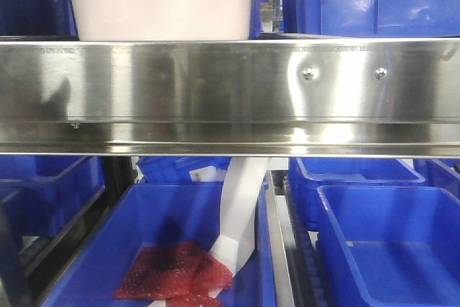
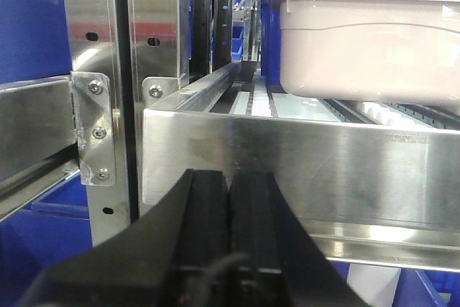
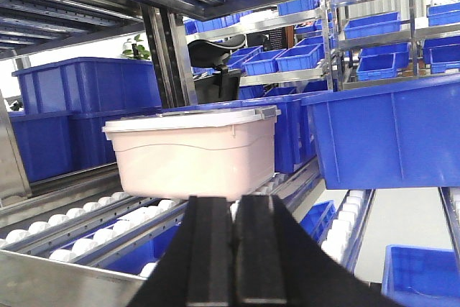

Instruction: Grab white bin and place on right shelf

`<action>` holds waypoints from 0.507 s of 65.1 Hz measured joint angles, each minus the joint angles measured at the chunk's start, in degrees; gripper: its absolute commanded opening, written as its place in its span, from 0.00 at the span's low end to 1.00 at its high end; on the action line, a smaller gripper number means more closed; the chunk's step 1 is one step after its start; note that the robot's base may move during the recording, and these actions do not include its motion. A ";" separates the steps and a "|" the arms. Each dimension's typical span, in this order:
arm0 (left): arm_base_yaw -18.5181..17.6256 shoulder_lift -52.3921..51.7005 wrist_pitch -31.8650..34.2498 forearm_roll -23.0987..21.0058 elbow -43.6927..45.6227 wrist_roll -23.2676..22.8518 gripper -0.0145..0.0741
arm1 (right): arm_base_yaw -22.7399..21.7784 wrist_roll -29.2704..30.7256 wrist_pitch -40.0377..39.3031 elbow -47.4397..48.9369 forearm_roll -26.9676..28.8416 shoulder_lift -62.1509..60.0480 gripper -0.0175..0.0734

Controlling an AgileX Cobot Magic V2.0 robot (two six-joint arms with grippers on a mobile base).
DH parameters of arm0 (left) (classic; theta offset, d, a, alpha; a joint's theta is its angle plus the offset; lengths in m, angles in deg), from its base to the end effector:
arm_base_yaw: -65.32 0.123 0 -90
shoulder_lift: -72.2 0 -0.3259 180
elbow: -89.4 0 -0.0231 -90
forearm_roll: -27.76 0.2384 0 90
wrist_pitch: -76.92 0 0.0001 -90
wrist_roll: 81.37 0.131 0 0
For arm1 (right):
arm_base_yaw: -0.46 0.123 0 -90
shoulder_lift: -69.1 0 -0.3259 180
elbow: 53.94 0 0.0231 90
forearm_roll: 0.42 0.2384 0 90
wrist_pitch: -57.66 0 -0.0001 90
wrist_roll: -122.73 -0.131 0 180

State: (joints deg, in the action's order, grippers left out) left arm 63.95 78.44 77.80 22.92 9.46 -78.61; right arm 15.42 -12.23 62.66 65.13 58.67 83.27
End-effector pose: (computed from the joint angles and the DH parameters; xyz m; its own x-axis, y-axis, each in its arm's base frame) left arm 0.0429 -0.0009 0.2080 0.0810 -0.0382 -0.9960 0.0256 0.9990 -0.0363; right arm 0.0323 0.0189 0.3142 0.1211 0.2812 -0.9520 -0.3681 0.9034 0.2201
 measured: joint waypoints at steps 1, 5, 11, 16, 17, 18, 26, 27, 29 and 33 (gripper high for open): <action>0.00 0.00 0.00 0.00 0.00 0.00 0.03 | 0.00 0.00 0.00 0.00 0.00 0.00 0.28; 0.00 0.00 0.00 0.00 0.00 0.00 0.03 | 0.00 -0.10 0.00 0.00 0.00 0.00 0.28; 0.00 0.00 0.00 0.00 0.00 0.00 0.03 | 0.00 -0.10 0.00 0.00 0.00 0.00 0.28; 0.00 0.00 0.00 0.00 0.00 0.00 0.03 | 0.00 -0.10 0.00 0.00 0.00 0.00 0.28; 0.00 0.00 0.00 0.00 0.00 0.00 0.03 | 0.00 -0.10 0.00 0.00 0.00 0.00 0.28; 0.00 0.00 0.00 0.00 0.00 0.00 0.03 | 0.00 -0.10 0.00 0.00 0.00 0.00 0.28; 0.00 0.00 0.00 0.00 0.00 0.00 0.03 | 0.00 -0.10 0.00 0.00 0.00 0.00 0.28; 0.00 0.00 0.00 0.00 0.00 0.00 0.03 | 0.00 -0.10 0.00 0.00 0.00 0.00 0.28; 0.00 0.00 0.00 0.00 0.00 0.00 0.03 | 0.00 -0.10 0.00 0.00 0.00 0.00 0.28; 0.00 0.00 0.00 0.00 0.00 0.00 0.03 | 0.00 -0.10 0.00 0.00 0.00 0.00 0.28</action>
State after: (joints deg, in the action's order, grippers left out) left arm 63.95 78.44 77.80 22.92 9.46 -78.61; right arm 15.42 -12.33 62.66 65.13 58.67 83.27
